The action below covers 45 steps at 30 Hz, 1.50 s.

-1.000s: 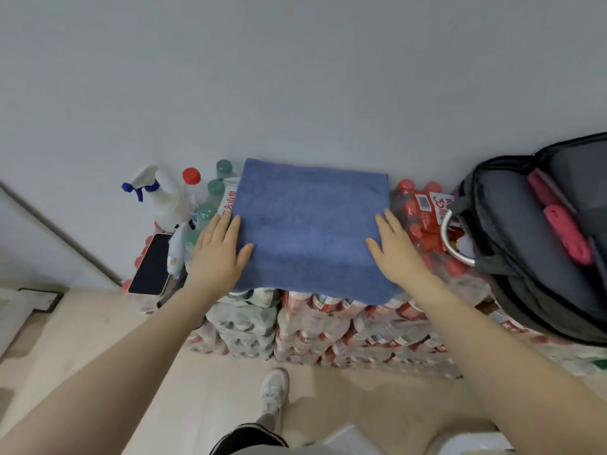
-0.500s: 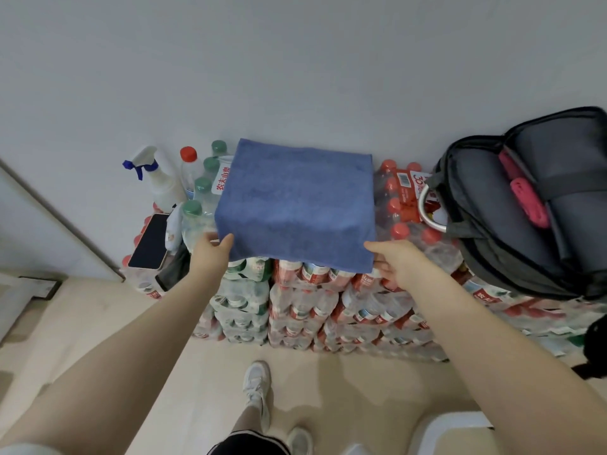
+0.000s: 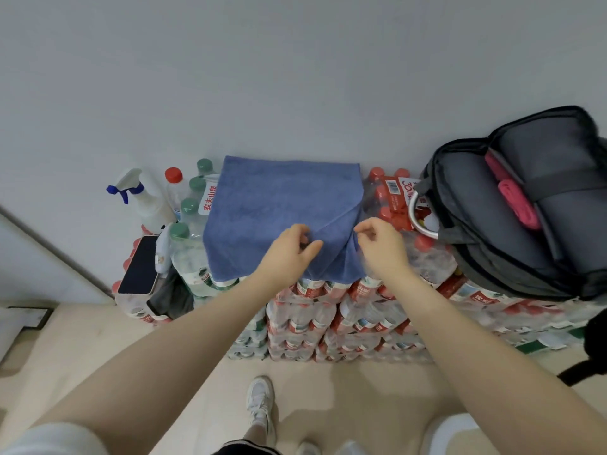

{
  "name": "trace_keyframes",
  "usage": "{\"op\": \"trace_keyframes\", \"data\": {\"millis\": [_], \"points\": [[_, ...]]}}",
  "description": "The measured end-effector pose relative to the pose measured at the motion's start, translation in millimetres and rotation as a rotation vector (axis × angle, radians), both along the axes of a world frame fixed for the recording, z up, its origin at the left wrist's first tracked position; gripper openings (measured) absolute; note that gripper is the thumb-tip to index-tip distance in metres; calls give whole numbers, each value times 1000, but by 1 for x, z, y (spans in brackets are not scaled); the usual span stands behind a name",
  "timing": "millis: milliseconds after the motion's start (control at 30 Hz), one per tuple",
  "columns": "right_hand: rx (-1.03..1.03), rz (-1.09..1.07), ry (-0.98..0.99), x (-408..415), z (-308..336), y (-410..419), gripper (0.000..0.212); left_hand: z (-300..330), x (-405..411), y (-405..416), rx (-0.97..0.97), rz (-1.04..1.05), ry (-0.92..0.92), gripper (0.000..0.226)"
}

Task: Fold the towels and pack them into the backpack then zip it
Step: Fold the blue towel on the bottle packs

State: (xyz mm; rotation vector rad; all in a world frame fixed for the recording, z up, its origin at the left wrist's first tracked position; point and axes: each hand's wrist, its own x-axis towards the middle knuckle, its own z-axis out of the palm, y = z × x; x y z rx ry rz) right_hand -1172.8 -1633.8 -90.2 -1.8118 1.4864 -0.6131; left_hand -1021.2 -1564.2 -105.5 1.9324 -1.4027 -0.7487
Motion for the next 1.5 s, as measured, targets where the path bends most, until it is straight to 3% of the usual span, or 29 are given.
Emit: {"op": "trace_keyframes", "data": {"millis": [133, 300, 433, 533, 667, 767, 833, 900, 1000, 1133, 1233, 1300, 1400, 1500], "points": [[162, -3, 45, -8, -16, 5, 27, -4, -8, -13, 30, 40, -142, 39], [122, -37, -5, -4, -31, 11, 33, -6, -8, -18, 54, 21, -251, 29], [132, -142, -73, -22, -33, 15, 6, -4, -10, -19, 69, 42, -262, 23], [373, -250, -217, -41, -36, 17, 15, -3, -16, -18, 96, 76, -283, 20], [628, -235, -447, -50, -33, 23, 5, 1, -39, -10, 43, 76, -484, 20], [642, -255, -461, -49, -31, 22, 30, 1, -56, -8, -15, -219, -275, 19], [634, -307, -433, -48, -29, 22, 44, 0, -64, 1, 94, -464, -134, 33], [629, -339, -406, -48, -30, 22, 59, -6, -62, 12, 149, -493, -91, 42], [576, -283, -329, -43, -29, 24, 58, -16, -41, 30, 38, -274, -10, 36], [523, -259, -268, -26, -33, 25, 42, -28, 3, 47, -155, 214, -59, 21], [542, -234, -355, -11, -41, 25, 41, -35, 38, 53, -176, 581, 74, 16], [497, -273, -361, -6, -46, 24, 39, -42, 59, 53, -141, 751, 182, 27], [419, -325, -340, -2, -52, 23, 36, -50, 75, 53, 11, 882, 357, 43], [362, -274, -248, 1, -56, 23, 31, -53, 80, 53, 86, 861, 508, 34]]}}
